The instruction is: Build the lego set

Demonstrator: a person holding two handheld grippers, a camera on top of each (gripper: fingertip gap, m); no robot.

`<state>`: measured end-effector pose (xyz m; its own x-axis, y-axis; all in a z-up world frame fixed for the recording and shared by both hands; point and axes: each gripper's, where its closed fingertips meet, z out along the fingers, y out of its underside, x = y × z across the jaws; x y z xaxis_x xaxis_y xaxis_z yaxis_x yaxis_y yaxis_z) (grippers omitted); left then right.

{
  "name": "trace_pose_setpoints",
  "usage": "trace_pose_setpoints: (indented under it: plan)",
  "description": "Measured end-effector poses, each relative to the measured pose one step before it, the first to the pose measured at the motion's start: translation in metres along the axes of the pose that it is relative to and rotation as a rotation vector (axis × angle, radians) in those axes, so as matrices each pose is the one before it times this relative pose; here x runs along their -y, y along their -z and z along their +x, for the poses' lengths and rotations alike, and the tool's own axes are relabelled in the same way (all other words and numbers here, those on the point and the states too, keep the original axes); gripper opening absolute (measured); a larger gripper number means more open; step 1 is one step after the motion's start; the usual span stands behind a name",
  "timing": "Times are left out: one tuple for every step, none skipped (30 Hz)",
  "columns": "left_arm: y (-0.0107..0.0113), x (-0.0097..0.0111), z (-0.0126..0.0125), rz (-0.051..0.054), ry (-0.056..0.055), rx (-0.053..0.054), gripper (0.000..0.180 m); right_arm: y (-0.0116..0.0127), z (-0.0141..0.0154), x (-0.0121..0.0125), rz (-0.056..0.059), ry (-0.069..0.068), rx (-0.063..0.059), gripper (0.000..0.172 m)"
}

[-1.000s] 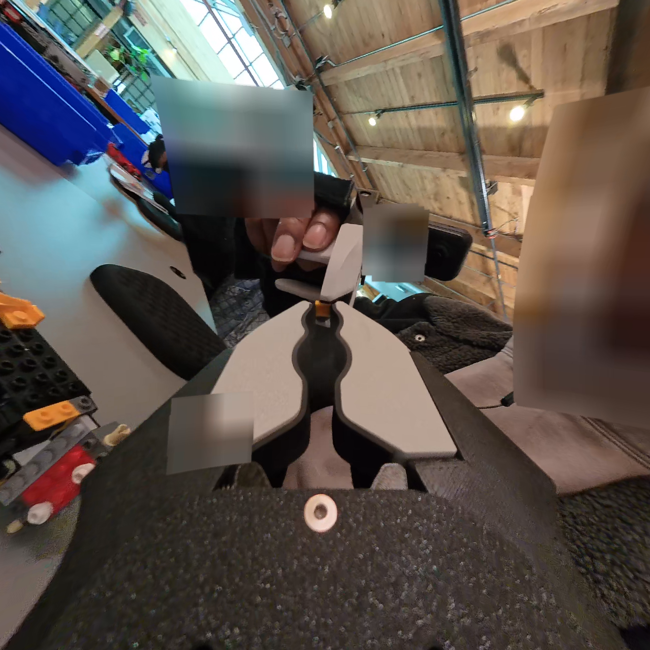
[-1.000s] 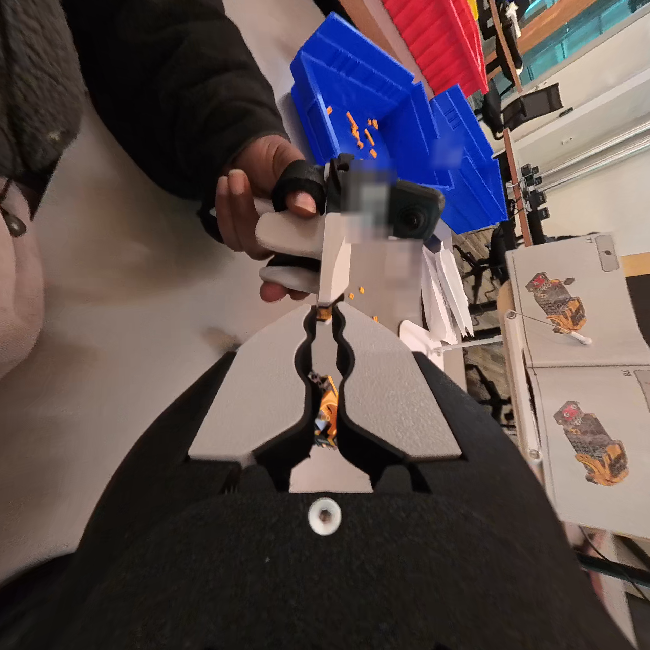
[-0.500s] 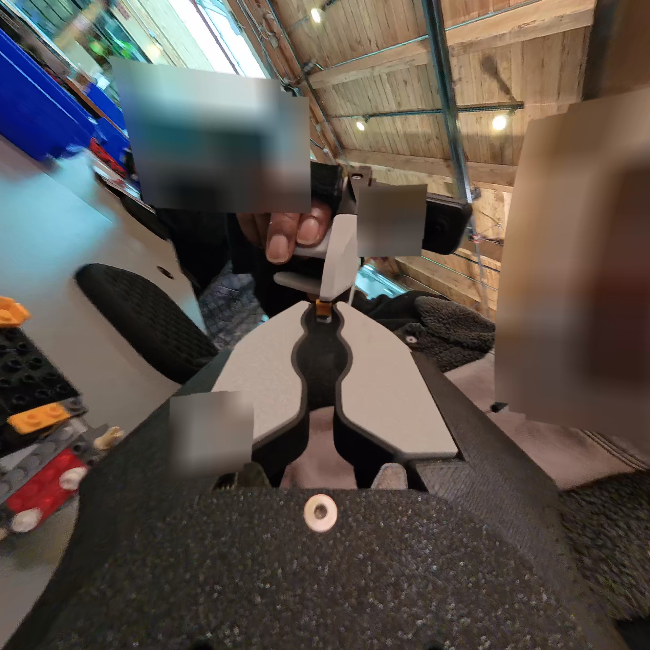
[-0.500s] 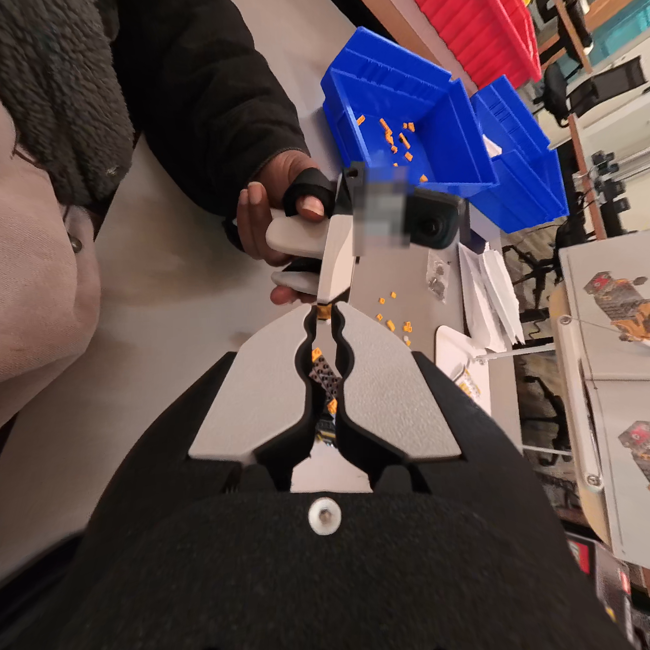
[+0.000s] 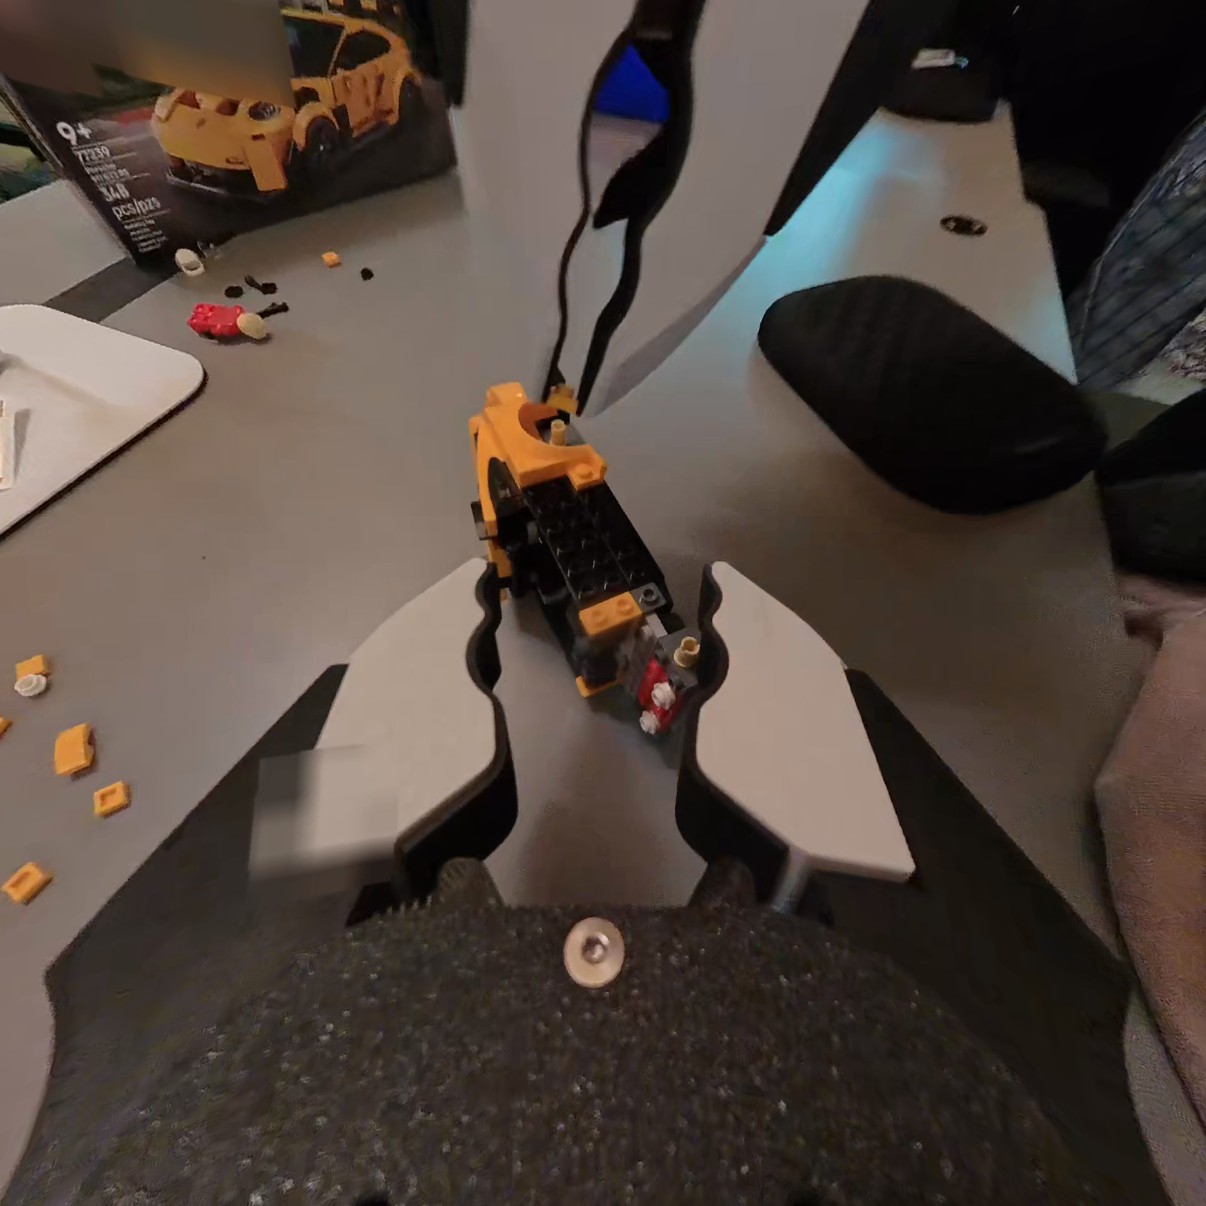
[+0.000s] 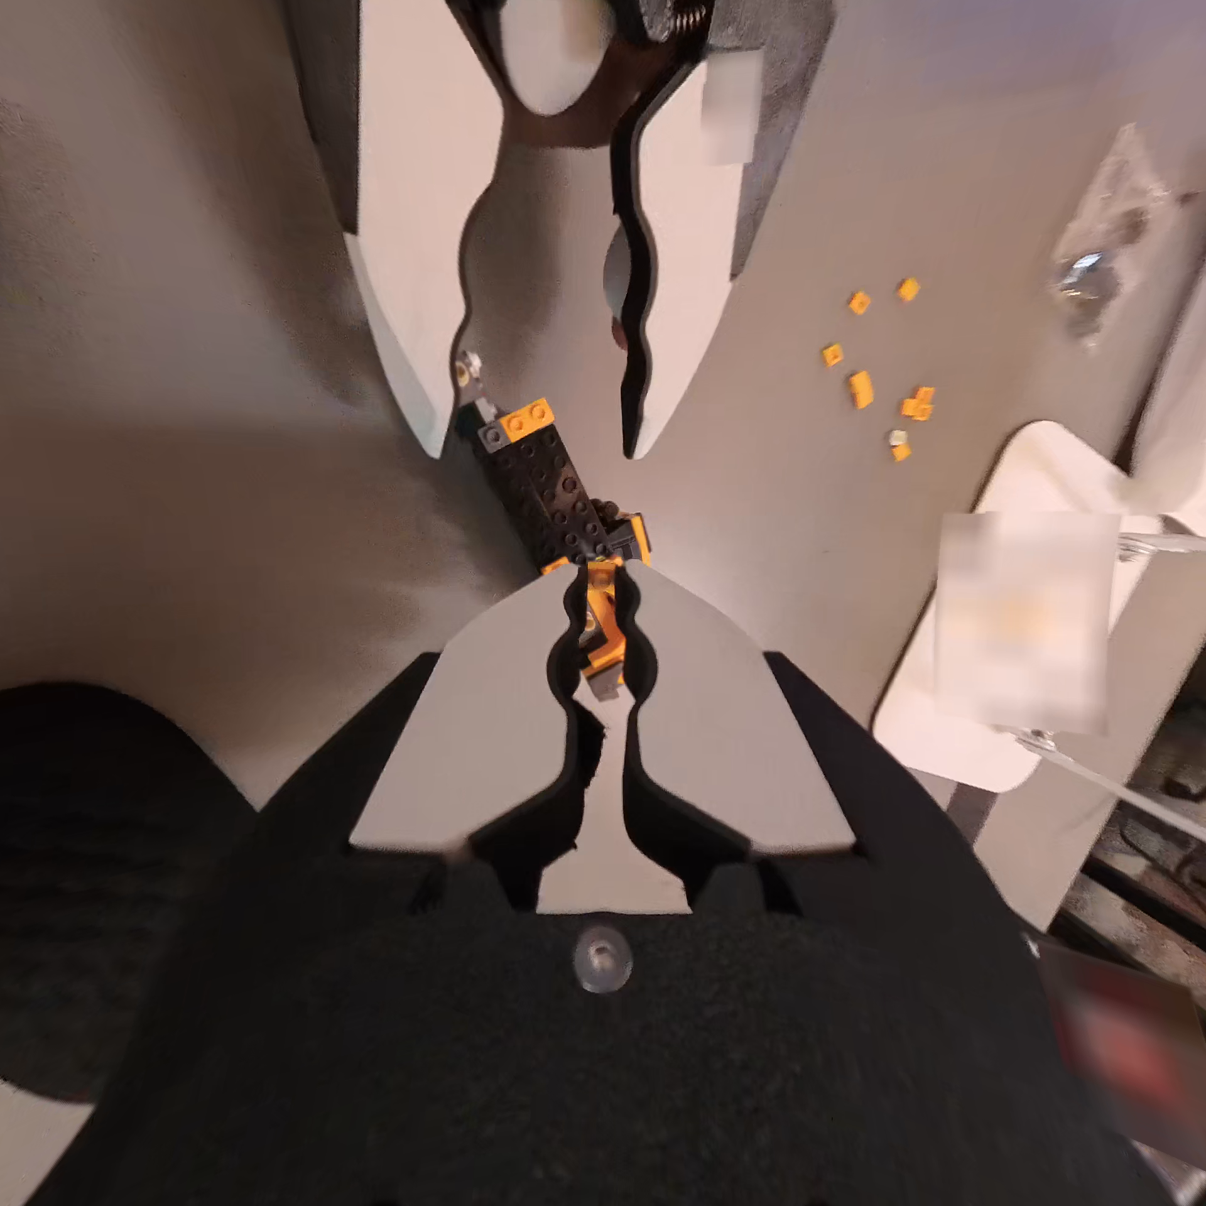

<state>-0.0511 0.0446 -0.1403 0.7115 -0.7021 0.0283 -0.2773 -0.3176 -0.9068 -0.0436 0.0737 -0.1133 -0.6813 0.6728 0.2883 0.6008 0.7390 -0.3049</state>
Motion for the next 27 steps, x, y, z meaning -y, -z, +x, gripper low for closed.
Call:
trace_pose_setpoints:
  plan:
    - [-0.00308,-0.00309,0.00050,-0.0169,-0.0033,0.0037,0.059,-0.00529,-0.00037,-0.00151,-0.0202,0.0161,0.0287,0.008]
    - [-0.00327,-0.00376,0.00175,-0.0201,0.0023,-0.0076,0.058,-0.00435,-0.00032,-0.00056,-0.0146,0.0147,0.0261,0.008]
    - [-0.00328,-0.00417,0.00212,-0.0220,0.0047,-0.0117,0.058,-0.00340,-0.00110,-0.00049,-0.0147,0.0104,0.0308,0.008]
    - [-0.00242,-0.00278,0.00164,-0.0138,0.0037,-0.0103,0.058,-0.00274,-0.00113,-0.00095,-0.0183,0.0094,0.0288,0.008]
    - [-0.00092,-0.00136,0.00060,-0.0072,0.0054,-0.0060,0.055,-0.00237,-0.00046,-0.00161,-0.0207,0.0119,0.0207,0.008]
    - [0.00021,-0.00052,-0.00043,-0.0028,0.0069,-0.0022,0.051,-0.00195,-0.00078,-0.00142,-0.0186,0.0106,0.0203,0.008]
    - [0.00077,-0.00046,-0.00044,-0.0013,0.0055,-0.0032,0.045,-0.00145,-0.00023,-0.00082,-0.0119,0.0057,0.0151,0.007]
    - [0.00051,-0.00034,-0.00032,-0.0003,0.0048,-0.0035,0.044,-0.00107,0.00019,-0.00011,-0.0058,0.0021,0.0124,0.008]
    - [0.00029,-0.00018,-0.00028,0.0002,0.0043,-0.0025,0.043,-0.00090,0.00074,-0.00004,-0.0030,0.0003,0.0078,0.008]
    - [0.00004,-0.00010,-0.00016,-0.0001,0.0025,-0.0012,0.043,-0.00069,0.00096,0.00016,-0.0014,-0.0006,0.0054,0.008]
    - [0.00001,-0.00002,0.00002,-0.0002,0.0001,-0.0001,0.043,-0.00078,-0.00009,-0.00021,-0.0020,-0.0032,0.0116,0.008]
    - [0.00019,-0.00013,-0.00007,-0.0013,-0.0016,0.0013,0.043,0.00007,-0.00058,0.00025,0.0003,-0.0054,0.0151,0.008]
    - [0.00020,-0.00006,-0.00007,-0.0017,-0.0030,0.0012,0.043,0.00001,-0.00021,-0.00048,-0.0031,-0.0040,0.0103,0.008]
    - [0.00019,-0.00012,-0.00004,-0.0012,-0.0019,0.0009,0.043,0.00008,-0.00072,-0.00042,-0.0037,-0.0031,0.0110,0.008]
    - [0.00017,-0.00018,0.00027,-0.0019,-0.0021,-0.0010,0.043,0.00006,-0.00084,0.00004,-0.0025,-0.0038,0.0119,0.008]
    - [0.00017,-0.00007,0.00015,-0.0020,-0.0036,-0.0003,0.043,-0.00010,-0.00090,0.00005,-0.0047,-0.0028,0.0098,0.008]
    - [0.00019,-0.00008,0.00015,-0.0029,-0.0059,0.0023,0.042,0.00011,-0.00035,0.00005,-0.0066,0.0003,0.0059,0.008]
    - [0.00028,-0.00019,-0.00007,-0.0034,-0.0104,0.0042,0.042,-0.00002,-0.00026,0.00026,-0.0062,0.0021,0.0042,0.008]
    - [0.00018,-0.00010,0.00007,-0.0030,-0.0125,0.0046,0.042,-0.00005,-0.00055,0.00013,-0.0051,0.0015,0.0058,0.008]
    - [0.00031,0.00001,0.00010,-0.0024,-0.0128,0.0053,0.042,0.00007,-0.00067,0.00015,-0.0035,0.0004,0.0065,0.008]
    - [0.00028,0.00019,0.00027,-0.0009,-0.0104,0.0038,0.042,0.00009,-0.00058,0.00005,-0.0017,0.0006,0.0051,0.008]
    - [0.00041,0.00031,0.00022,0.0011,-0.0046,0.0008,0.041,0.00017,-0.00051,0.00015,0.0003,-0.0001,0.0034,0.008]
    - [0.00056,0.00056,0.00025,0.0023,-0.0012,-0.0007,0.041,0.00028,-0.00052,0.00006,0.0002,-0.0019,0.0030,0.008]
    - [0.00055,0.00052,-0.00005,0.0017,-0.0021,0.0005,0.041,0.00037,-0.00033,0.00008,0.0004,-0.0020,0.0026,0.008]
    - [0.00044,0.00028,-0.00003,0.0009,-0.0020,0.0009,0.041,0.00013,-0.00040,0.00014,-0.0009,-0.0006,0.0014,0.008]
    - [0.00021,0.00001,0.00002,0.0002,-0.0016,0.0006,0.041,0.00014,-0.00026,0.00008,-0.0026,0.0012,-0.0008,0.008]
    - [0.00004,0.00009,0.00000,0.0000,-0.0015,0.0002,0.041,-0.00002,-0.00027,0.00005,-0.0032,0.0017,-0.0009,0.008]
